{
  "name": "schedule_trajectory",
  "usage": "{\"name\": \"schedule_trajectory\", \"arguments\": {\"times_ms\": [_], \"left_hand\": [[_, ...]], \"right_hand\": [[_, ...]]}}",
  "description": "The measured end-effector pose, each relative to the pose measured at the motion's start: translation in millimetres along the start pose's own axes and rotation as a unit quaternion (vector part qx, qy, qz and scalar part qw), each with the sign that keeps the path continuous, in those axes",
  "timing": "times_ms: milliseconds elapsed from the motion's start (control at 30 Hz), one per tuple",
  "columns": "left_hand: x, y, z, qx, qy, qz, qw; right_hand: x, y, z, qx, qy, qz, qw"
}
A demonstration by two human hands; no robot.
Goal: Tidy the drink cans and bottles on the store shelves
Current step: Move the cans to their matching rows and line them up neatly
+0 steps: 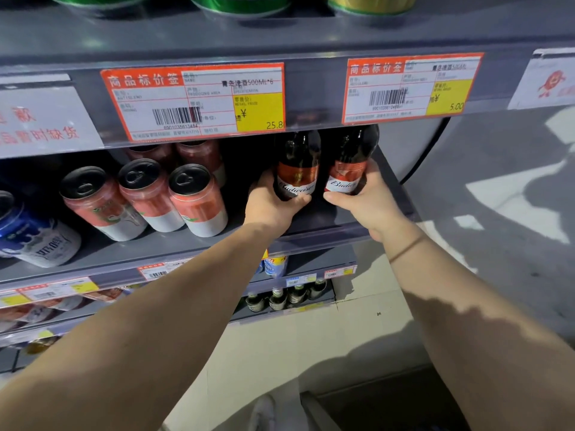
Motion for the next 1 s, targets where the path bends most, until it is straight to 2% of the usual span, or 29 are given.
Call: {"name": "schedule_trajectory", "arguments": {"times_ms": [167, 267, 433, 533, 600, 800, 1000], "left_hand": [[-1, 4, 2, 0.008, -0.024, 0.01, 1.0], [-2, 5, 4, 0.005, -0.007, 0.015, 1.0], [-36, -2, 30, -0.057, 0.031, 0.014, 0.998], [-65, 2, 68, -0.081, 0.042, -0.011, 0.996], [-79, 16, 103, -0.109, 0.025, -0.003, 0.994], [-94, 59, 237, -0.106, -0.09, 0.011, 0.99], [-94, 103, 356, -0.095, -0.167, 0.015, 0.981]], "right_hand": [[-2, -4, -4, -0.017, -0.039, 0.005, 0.999], [-10, -3, -4, -0.035, -0.064, 0.0, 0.997], [-66, 12, -23, -0.025, -0.194, 0.03, 0.98], [-113, 23, -53, -0.005, -0.225, 0.03, 0.974], [-141, 36, -84, 0.018, -0.198, 0.031, 0.98], [-209, 99, -202, -0.016, -0.002, 0.093, 0.996], [-249, 168, -311, -0.024, 0.086, 0.137, 0.986]]}}
Point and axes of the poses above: each hand's wrist, its own x-axis towards the middle knuckle, its own z-axis out of the back of the hand, y = z × x, the point moved 4 cm from there along x, towards the middle knuckle, and after that the axes turned 7 degrees about -y, right-handed, at the moved point
